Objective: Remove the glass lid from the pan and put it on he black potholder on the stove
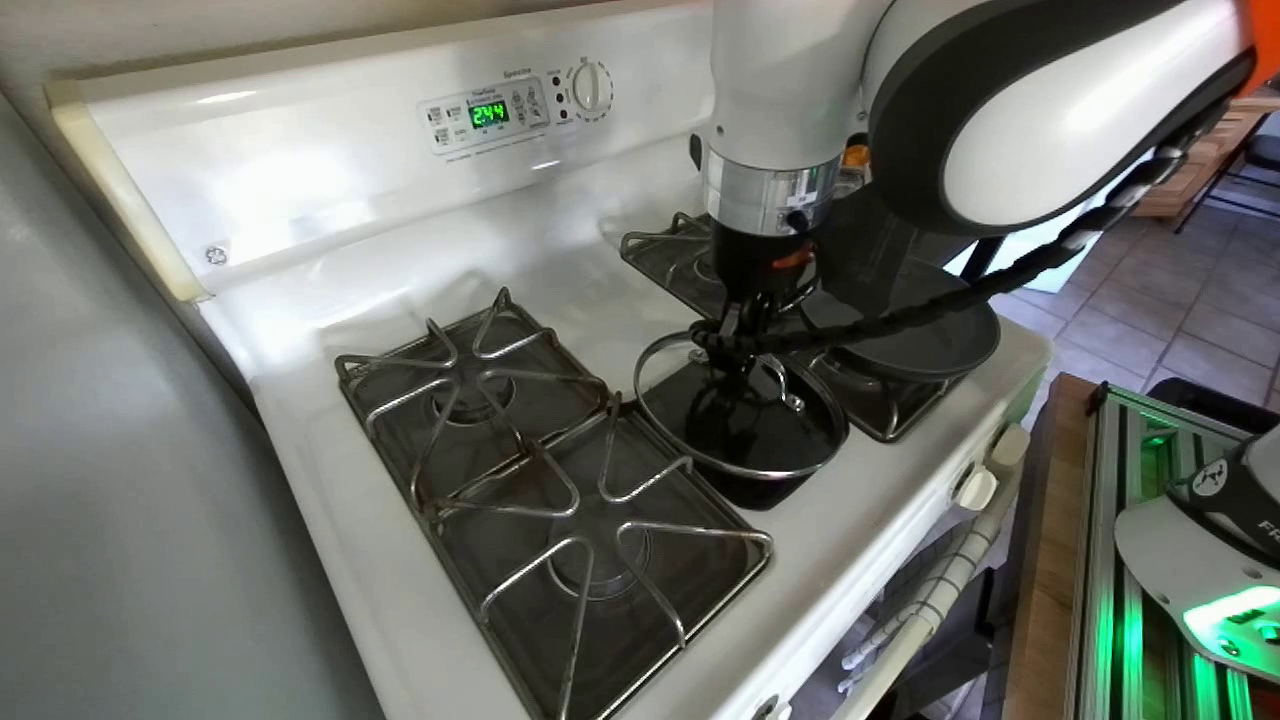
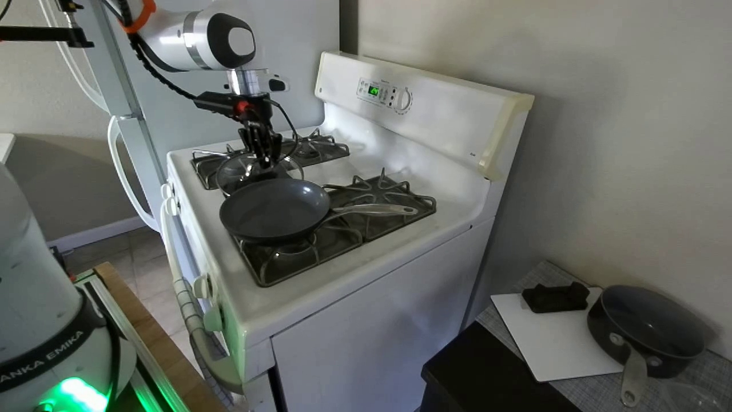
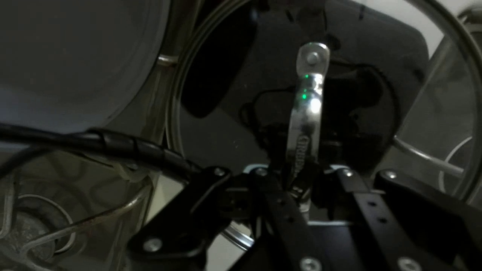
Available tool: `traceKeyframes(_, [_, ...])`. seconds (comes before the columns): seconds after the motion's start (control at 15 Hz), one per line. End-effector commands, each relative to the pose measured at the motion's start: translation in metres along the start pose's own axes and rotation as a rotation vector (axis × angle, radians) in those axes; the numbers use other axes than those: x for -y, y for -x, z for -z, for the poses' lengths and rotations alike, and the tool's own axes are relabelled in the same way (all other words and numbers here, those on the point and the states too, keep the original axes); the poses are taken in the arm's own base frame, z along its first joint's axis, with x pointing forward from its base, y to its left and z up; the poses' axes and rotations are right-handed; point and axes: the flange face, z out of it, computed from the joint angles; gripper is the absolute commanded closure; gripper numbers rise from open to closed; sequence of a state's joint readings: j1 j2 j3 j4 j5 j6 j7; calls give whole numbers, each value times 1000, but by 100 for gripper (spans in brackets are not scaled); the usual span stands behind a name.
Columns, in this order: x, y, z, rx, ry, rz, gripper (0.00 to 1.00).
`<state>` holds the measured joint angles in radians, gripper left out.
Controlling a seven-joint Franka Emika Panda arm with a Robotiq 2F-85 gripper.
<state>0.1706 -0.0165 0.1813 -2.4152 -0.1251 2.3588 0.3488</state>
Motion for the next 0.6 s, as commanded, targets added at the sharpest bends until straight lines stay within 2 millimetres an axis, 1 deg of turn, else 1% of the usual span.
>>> traceKeyframes(0.0, [-7,11,7,29,62,19,100])
traceKeyframes(0.27, [-8,11,4,30,101,34,100])
traceKeyframes(0.53, [-8,11,-6,30,131,45,100])
